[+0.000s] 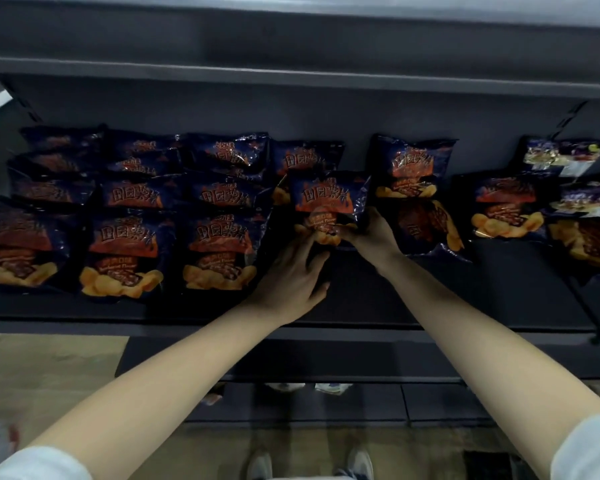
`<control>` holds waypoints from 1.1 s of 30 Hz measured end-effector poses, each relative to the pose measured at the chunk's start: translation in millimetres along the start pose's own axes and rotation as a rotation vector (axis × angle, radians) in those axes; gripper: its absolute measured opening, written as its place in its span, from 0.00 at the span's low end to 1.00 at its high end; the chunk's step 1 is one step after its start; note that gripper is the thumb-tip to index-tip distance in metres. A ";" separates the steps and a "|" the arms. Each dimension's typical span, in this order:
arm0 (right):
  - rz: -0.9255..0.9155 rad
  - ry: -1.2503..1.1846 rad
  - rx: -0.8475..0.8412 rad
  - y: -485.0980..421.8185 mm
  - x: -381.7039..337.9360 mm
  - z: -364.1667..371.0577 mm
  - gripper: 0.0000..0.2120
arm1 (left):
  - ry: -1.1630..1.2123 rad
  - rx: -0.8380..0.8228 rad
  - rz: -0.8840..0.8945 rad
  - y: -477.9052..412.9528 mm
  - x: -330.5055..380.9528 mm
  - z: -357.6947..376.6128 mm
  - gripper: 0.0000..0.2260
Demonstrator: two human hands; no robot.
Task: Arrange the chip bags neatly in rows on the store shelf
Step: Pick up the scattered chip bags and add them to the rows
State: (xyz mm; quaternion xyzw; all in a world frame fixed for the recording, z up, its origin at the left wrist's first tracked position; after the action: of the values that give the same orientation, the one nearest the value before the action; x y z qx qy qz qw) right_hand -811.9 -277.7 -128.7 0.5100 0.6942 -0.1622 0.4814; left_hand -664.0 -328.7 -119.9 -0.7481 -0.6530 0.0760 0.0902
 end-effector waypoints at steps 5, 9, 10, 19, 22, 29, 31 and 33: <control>-0.022 0.059 0.025 -6.2 -10.5 16.1 0.23 | 0.027 -0.032 -0.002 2.9 2.4 15.0 0.24; -0.046 0.112 0.059 -16.2 -20.0 22.9 0.22 | 0.069 -0.027 -0.028 3.2 -1.2 18.7 0.24; -0.048 0.120 0.068 -18.3 -20.9 24.7 0.23 | 0.067 -0.025 -0.029 3.1 -1.5 18.9 0.24; 0.001 -0.040 0.129 -6.8 -15.5 28.2 0.28 | 0.083 -0.010 -0.030 4.1 -3.2 22.3 0.22; -0.013 -0.057 0.156 -2.5 -16.4 26.5 0.28 | 0.115 -0.025 -0.011 3.3 -2.9 22.9 0.22; -0.282 -0.055 0.257 30.3 -52.9 -8.5 0.27 | 0.150 -0.016 -0.001 -12.7 1.9 11.5 0.24; -0.355 -0.036 0.310 37.9 -62.6 -28.8 0.26 | 0.157 -0.009 0.006 -25.2 7.5 7.5 0.25; -0.385 -0.028 0.364 41.5 -64.1 -52.5 0.25 | 0.178 0.016 0.028 -40.9 15.6 0.9 0.25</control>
State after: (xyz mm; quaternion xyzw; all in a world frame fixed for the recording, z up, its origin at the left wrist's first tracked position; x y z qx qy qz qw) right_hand -801.4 -257.8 -38.8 0.4445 0.7309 -0.3801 0.3517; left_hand -701.5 -307.9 -111.1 -0.7603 -0.6311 0.0157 0.1529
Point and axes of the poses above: each hand's wrist, its own y-axis away from the middle knuckle, its own z-axis out of the palm, x = y × z, the point moved 10 cm from there along -y, towards the middle knuckle, and after that the axes turned 15 degrees about z, right-handed, at the moved point
